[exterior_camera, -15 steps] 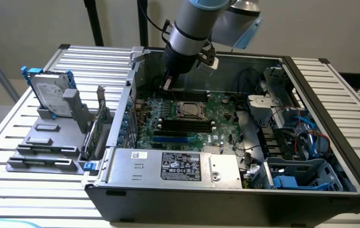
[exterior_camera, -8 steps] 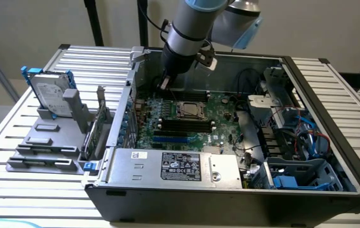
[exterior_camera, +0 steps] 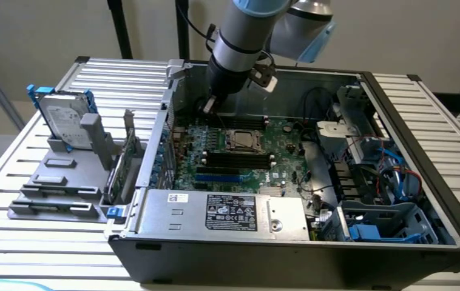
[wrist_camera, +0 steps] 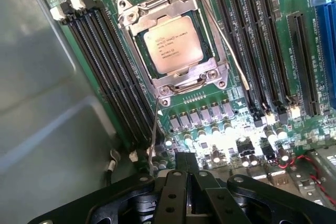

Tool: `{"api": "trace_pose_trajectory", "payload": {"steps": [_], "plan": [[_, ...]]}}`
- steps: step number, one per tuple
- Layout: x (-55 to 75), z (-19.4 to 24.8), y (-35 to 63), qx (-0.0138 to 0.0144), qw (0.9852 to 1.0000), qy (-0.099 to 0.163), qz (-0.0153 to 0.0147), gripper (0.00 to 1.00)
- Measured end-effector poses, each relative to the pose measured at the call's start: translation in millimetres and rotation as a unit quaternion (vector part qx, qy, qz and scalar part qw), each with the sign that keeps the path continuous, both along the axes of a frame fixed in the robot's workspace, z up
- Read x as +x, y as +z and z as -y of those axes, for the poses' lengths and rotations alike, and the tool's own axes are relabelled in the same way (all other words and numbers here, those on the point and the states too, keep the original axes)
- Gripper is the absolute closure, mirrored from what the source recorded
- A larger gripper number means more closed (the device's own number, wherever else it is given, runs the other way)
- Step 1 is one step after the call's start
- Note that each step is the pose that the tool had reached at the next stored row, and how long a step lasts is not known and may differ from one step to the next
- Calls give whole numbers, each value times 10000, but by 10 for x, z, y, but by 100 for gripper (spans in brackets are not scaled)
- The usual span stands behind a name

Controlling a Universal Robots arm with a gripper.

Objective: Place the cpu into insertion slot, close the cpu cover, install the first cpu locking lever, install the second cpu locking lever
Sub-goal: 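Install the first cpu locking lever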

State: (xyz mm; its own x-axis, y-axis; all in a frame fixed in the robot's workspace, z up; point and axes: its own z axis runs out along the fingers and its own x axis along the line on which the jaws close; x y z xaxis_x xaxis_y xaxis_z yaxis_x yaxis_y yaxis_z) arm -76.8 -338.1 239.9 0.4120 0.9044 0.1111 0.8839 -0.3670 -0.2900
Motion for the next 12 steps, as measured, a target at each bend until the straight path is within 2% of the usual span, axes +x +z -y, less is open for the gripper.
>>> {"api": "trace_pose_trajectory", "payload": {"steps": [3, 9, 12], "plan": [[-7, 0, 1, 37, 9999, -139, -15, 89], [-32, 0, 16, 183, 9991, -366, -56, 89], [-39, 0, 17, 229, 9985, -501, -72, 89]]}}
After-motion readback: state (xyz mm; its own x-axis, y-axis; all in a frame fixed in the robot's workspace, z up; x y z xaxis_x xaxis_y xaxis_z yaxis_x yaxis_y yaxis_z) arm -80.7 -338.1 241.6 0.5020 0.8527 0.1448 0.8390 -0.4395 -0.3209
